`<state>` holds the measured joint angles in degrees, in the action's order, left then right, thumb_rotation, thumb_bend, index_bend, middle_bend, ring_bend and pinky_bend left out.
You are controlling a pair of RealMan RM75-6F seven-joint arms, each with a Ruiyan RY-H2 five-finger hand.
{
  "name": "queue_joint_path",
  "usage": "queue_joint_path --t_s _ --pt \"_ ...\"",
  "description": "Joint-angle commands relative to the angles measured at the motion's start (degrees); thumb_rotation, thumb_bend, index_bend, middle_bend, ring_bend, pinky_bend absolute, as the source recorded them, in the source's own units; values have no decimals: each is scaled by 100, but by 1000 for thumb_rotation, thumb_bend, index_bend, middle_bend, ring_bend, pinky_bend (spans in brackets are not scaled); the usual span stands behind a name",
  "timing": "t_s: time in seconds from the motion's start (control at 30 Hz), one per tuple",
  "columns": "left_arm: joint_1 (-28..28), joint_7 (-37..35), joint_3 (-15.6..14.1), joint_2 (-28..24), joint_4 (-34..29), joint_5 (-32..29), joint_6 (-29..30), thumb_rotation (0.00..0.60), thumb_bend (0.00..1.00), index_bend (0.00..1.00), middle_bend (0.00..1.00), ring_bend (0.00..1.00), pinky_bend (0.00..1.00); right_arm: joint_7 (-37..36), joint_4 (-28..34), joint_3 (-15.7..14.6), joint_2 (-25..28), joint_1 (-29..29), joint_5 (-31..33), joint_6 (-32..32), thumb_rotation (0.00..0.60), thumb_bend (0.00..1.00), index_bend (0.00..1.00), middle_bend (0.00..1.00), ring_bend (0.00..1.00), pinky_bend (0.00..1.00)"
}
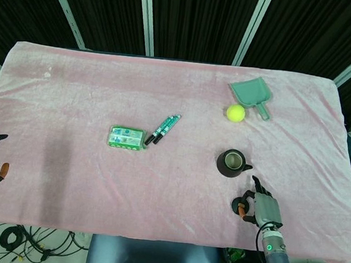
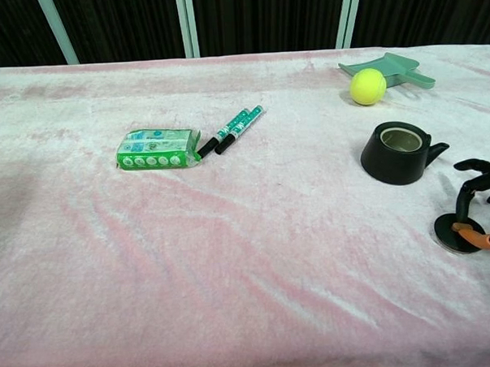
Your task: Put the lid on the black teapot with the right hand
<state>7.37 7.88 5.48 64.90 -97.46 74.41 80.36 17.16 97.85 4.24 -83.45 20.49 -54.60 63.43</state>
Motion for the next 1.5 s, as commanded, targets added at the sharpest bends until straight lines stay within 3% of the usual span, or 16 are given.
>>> queue_joint_path --t_s 0.03,0.53,0.8,0.9,1.2,1.33,1.5 --pt "1 2 0 0 0 -1 -2 600 408 177 2 0 0 4 3 1 6 1 0 3 600 299 678 4 137 180" --pt "-1 -11 4 -5 -11 -9 0 600 408 176 1 0 0 -180 494 143 384 -29 -307 183 600 312 691 7 137 180" --pt "-7 -10 -1 -4 -18 -8 9 600 408 176 1 0 0 -295 1269 257 1010 -47 -566 280 600 313 692 6 138 180" --pt "-11 -14 -1 -3 -23 -10 14 600 408 176 1 0 0 -262 1609 440 1384 51 -497 244 600 312 692 6 137 180" --pt "-12 -5 1 3 -25 -12 20 600 408 176 1 0 0 -219 1796 1271 2210 883 887 -611 600 313 691 6 137 180" --pt "-12 -13 7 1 -24 -16 22 600 408 176 1 0 0 65 1500 1433 2283 1379 1596 -879 600 313 692 6 138 180" --pt "-7 -14 12 -1 -18 -23 15 600 408 176 1 0 0 452 1033 1415 2232 1957 2490 -1170 600 312 692 6 138 180"
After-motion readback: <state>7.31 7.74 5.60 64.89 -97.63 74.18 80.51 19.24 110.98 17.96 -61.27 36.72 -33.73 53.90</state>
